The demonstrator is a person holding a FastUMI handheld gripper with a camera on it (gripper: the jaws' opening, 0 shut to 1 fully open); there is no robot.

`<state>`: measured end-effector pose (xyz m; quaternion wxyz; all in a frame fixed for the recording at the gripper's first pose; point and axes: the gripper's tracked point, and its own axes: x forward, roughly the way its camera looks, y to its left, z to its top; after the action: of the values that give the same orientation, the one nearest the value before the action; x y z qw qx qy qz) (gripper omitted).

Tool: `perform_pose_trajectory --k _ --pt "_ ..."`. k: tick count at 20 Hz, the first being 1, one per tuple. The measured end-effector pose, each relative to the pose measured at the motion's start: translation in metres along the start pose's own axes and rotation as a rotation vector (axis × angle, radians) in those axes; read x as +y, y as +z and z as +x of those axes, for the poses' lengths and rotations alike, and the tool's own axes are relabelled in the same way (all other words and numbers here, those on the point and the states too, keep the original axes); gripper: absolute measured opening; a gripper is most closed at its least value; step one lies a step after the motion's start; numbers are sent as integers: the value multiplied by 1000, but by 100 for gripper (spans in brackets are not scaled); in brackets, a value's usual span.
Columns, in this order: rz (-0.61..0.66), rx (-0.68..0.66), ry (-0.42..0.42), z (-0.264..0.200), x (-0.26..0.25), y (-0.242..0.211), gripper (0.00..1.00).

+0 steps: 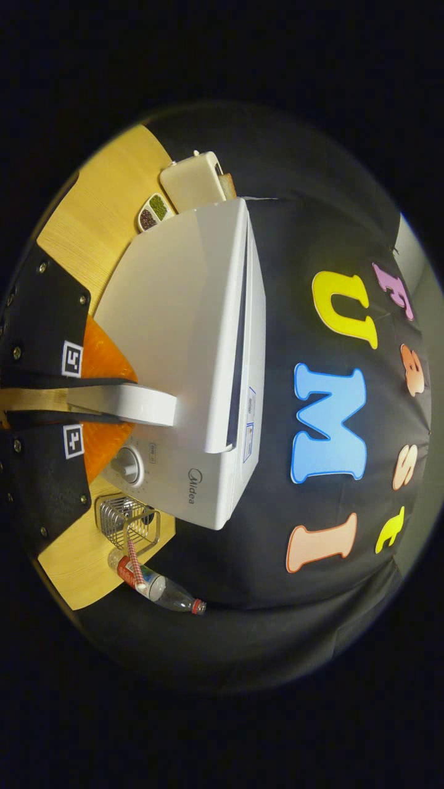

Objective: Open the microwave, put the food inside, and close the microwave door.

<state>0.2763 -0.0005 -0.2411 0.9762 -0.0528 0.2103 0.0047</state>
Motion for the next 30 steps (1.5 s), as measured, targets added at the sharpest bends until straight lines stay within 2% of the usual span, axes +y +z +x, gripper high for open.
perform_pose_trajectory --k 4,6,13,22,30 --pt "37 23 30 -22 12 -8 13" --pt "40 39 41 -40 21 -13 19" --pt "-13 49 62 -99 66 -29 21" --pt "-49 35 92 -147 125 -42 22" --pt "-23 16 63 -175 172 -48 22"
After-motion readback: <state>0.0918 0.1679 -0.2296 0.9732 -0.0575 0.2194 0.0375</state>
